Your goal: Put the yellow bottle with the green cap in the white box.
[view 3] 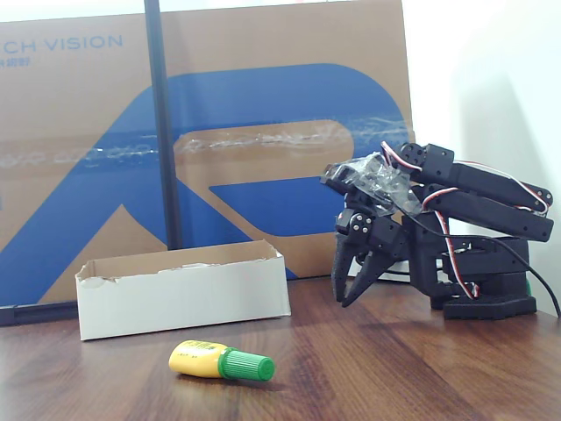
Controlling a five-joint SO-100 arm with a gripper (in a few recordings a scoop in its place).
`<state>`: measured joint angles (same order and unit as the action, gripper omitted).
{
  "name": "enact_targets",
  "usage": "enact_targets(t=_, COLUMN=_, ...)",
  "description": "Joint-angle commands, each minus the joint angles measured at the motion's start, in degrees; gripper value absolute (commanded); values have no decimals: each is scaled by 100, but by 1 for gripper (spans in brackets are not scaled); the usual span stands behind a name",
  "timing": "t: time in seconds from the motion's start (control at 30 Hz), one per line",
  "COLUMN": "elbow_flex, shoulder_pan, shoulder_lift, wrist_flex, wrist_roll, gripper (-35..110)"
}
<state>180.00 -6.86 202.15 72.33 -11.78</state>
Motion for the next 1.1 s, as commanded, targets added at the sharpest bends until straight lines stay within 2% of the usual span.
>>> enact_targets(t=0.0, elbow_flex=-35, shoulder_pan=624, shoulder_lift=-18, wrist_flex=-44, wrist_roll=158, gripper=0)
enact_targets(t=0.43, elbow_flex=-105, shoulder_pan=650, shoulder_lift=-123, wrist_flex=-53, wrist_roll=114, gripper=0)
enact_targets(t=1.07, elbow_flex=-2786, shoulder_pan=1002, shoulder_lift=-2514, wrist_flex=-132, wrist_roll=281, gripper=0)
